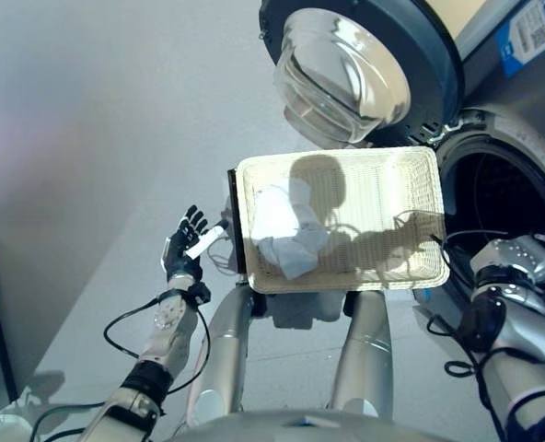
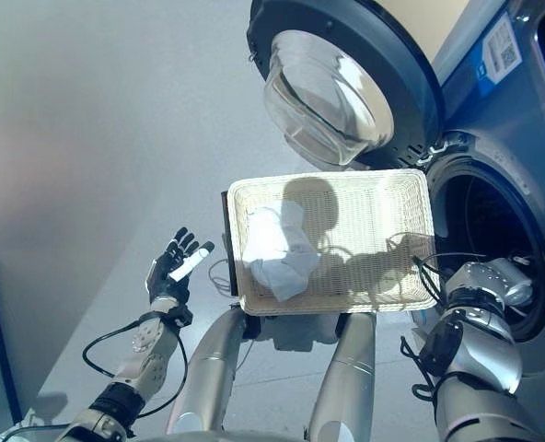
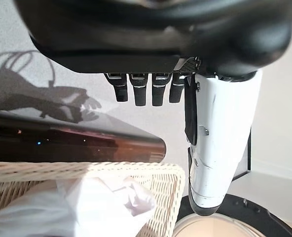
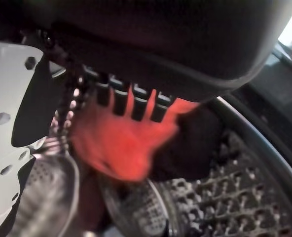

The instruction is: Pick up the clothes and place them into the washing machine

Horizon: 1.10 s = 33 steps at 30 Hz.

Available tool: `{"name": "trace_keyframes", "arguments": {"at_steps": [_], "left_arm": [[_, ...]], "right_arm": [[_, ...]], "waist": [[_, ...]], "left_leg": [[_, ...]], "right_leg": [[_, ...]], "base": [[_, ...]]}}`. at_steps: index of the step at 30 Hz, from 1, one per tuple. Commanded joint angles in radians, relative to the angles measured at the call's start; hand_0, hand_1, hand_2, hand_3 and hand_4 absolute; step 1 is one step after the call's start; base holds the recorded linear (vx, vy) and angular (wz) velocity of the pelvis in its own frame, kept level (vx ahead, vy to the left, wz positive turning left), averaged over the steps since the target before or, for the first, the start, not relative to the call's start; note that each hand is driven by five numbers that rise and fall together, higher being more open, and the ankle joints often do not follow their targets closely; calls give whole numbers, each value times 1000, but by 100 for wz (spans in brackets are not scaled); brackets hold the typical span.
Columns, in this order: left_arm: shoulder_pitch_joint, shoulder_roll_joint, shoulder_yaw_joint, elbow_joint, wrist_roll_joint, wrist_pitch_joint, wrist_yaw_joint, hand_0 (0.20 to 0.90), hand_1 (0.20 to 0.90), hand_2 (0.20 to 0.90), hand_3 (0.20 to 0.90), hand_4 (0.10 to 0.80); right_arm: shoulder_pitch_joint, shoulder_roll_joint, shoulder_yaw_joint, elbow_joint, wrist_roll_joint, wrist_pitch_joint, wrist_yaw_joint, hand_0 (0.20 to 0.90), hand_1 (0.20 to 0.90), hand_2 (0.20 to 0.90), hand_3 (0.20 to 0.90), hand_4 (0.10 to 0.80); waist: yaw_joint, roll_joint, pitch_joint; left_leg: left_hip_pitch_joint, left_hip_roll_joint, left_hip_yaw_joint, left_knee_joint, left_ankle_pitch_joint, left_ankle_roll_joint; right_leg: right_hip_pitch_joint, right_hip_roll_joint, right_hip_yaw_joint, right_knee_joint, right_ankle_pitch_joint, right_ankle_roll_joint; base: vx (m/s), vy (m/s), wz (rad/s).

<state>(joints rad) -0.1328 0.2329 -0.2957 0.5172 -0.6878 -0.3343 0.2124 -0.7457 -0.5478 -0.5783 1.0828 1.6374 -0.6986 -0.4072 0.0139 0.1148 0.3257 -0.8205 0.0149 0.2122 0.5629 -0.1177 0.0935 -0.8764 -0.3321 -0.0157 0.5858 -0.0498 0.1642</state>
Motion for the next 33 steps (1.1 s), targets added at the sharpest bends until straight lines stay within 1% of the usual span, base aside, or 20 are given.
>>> {"name": "trace_keyframes", "arguments": {"at_steps": [1,5,9,10,13,15,17,20,23,28,33], "left_arm": [[32,37,21,-49,-17,-73,-14,900,900,900,900,800],[33,41,26,-38,-12,-67,-24,900,900,900,900,800],[39,37,34,-10,-16,-63,-41,900,900,900,900,800],[40,38,35,-9,-16,-63,-42,900,900,900,900,800],[47,37,46,9,-12,-58,-51,900,900,900,900,800],[52,37,53,15,-9,-55,-53,900,900,900,900,800],[67,41,67,29,3,-49,-61,900,900,900,900,800],[85,45,88,42,14,-44,-67,900,900,900,900,800],[100,50,113,50,17,-40,-73,900,900,900,900,800],[117,46,137,79,36,-33,-86,900,900,900,900,800],[126,46,156,96,60,-30,-97,900,900,900,900,800]], "right_arm": [[33,-77,105,-23,-108,-29,77,900,900,900,900,800],[34,-48,127,-5,-108,7,102,900,900,900,900,800],[48,-12,155,44,-120,62,123,900,900,900,900,800],[49,-12,155,45,-120,63,123,900,900,900,900,800],[69,28,192,66,-154,113,143,900,900,900,900,800],[77,36,203,69,-170,127,143,900,900,900,900,800],[108,48,251,85,-247,178,144,900,900,900,900,800],[141,71,266,87,-281,201,152,900,900,900,900,800],[180,77,306,111,-353,252,160,900,900,900,900,800],[229,107,343,125,-410,296,188,900,900,900,900,800],[286,134,421,122,-554,341,205,900,900,900,900,800]], "waist": [[10,-12,-82],[16,-19,-82],[24,-38,-87],[22,-39,-86],[31,-61,-93],[32,-68,-94],[38,-88,-105],[43,-104,-111],[47,-121,-116],[49,-138,-130],[48,-148,-151]], "left_leg": [[95,31,-75,-78,-14,-115],[152,20,-79,-149,12,-118],[210,9,-89,-214,39,-123],[215,9,-90,-219,41,-124],[276,2,-100,-287,71,-131],[294,-2,-102,-311,89,-130],[365,-1,-105,-381,108,-138],[421,2,-107,-438,136,-139],[466,13,-105,-464,146,-141],[547,26,-101,-527,166,-151],[620,44,-95,-596,199,-170]], "right_leg": [[71,44,-11,-56,49,-30],[140,40,-30,-132,75,-21],[213,40,-48,-210,100,-17],[219,40,-50,-216,102,-17],[296,39,-71,-300,132,-10],[318,39,-76,-326,150,-10],[394,47,-89,-399,170,-2],[452,55,-100,-459,196,0],[500,61,-108,-491,206,2],[577,76,-121,-554,220,3],[637,98,-133,-613,236,1]], "base": [[56,24,-7],[38,-2,-3],[45,-27,9],[43,-32,10],[46,-46,6],[56,-41,3],[107,-65,0],[52,-34,-6],[75,-41,-6],[75,-29,-8],[70,-33,-5]]}}
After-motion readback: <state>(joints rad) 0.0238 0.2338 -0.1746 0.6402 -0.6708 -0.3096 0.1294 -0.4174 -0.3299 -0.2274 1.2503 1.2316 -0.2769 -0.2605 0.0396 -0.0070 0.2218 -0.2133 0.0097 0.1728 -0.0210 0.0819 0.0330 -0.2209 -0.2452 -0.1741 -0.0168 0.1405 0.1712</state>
